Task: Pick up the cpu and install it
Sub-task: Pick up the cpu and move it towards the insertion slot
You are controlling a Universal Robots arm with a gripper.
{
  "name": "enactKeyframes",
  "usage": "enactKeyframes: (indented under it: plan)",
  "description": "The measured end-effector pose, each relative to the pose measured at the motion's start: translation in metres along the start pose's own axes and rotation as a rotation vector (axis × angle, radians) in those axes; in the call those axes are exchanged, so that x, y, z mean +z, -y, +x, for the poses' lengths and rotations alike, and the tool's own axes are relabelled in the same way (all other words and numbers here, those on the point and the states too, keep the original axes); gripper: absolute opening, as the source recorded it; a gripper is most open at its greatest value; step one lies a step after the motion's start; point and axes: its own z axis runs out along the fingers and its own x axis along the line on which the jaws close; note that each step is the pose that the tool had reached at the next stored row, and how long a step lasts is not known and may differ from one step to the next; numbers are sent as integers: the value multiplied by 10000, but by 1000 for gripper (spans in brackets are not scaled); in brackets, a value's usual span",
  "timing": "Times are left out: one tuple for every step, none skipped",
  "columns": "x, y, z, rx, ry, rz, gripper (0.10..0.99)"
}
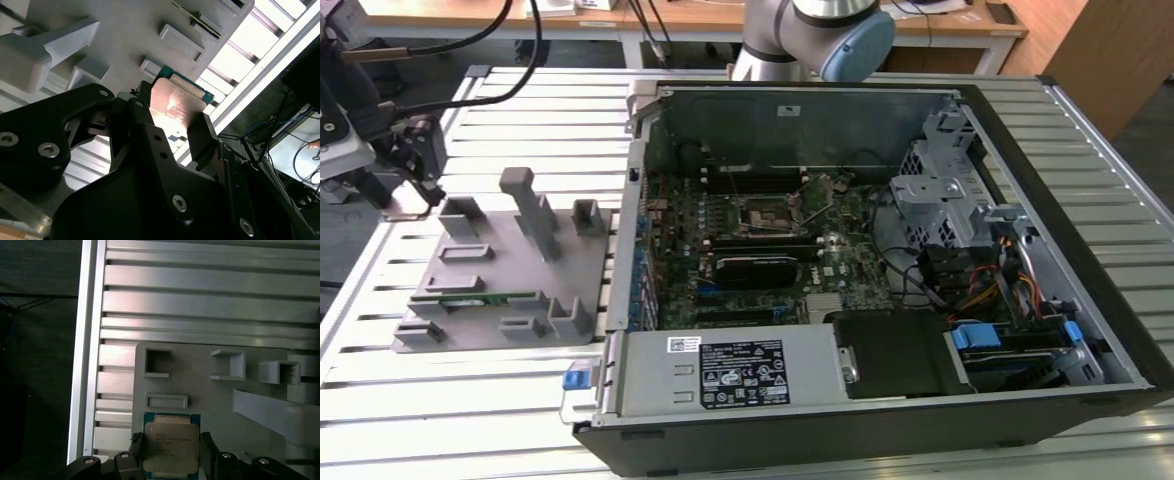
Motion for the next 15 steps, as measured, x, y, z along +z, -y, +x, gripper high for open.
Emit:
enactKeyframes:
  plan:
    - [-13, -2, 0, 0, 0, 0, 537]
    - [-25, -4, 0, 0, 0, 0, 537]
    - [-39, -6, 0, 0, 0, 0, 537]
    - [-53, -8, 0, 0, 1, 0, 537]
    - [-67, -10, 0, 0, 0, 0, 537]
    - [-80, -11, -1, 0, 0, 0, 537]
    - [-95, -13, -1, 0, 0, 0, 537]
    - [-109, -15, -1, 0, 1, -1, 537]
    - [-124, -17, -1, 0, 0, 0, 537]
    - [-138, -18, -1, 0, 0, 0, 537]
    - [-152, -19, -1, 0, 0, 0, 537]
    - [-170, -21, -1, 0, 0, 0, 537]
    - [-188, -22, -1, 0, -1, 0, 537]
    - [-204, -24, -1, 0, 0, 0, 537]
    - [-221, -25, -1, 0, 1, -1, 537]
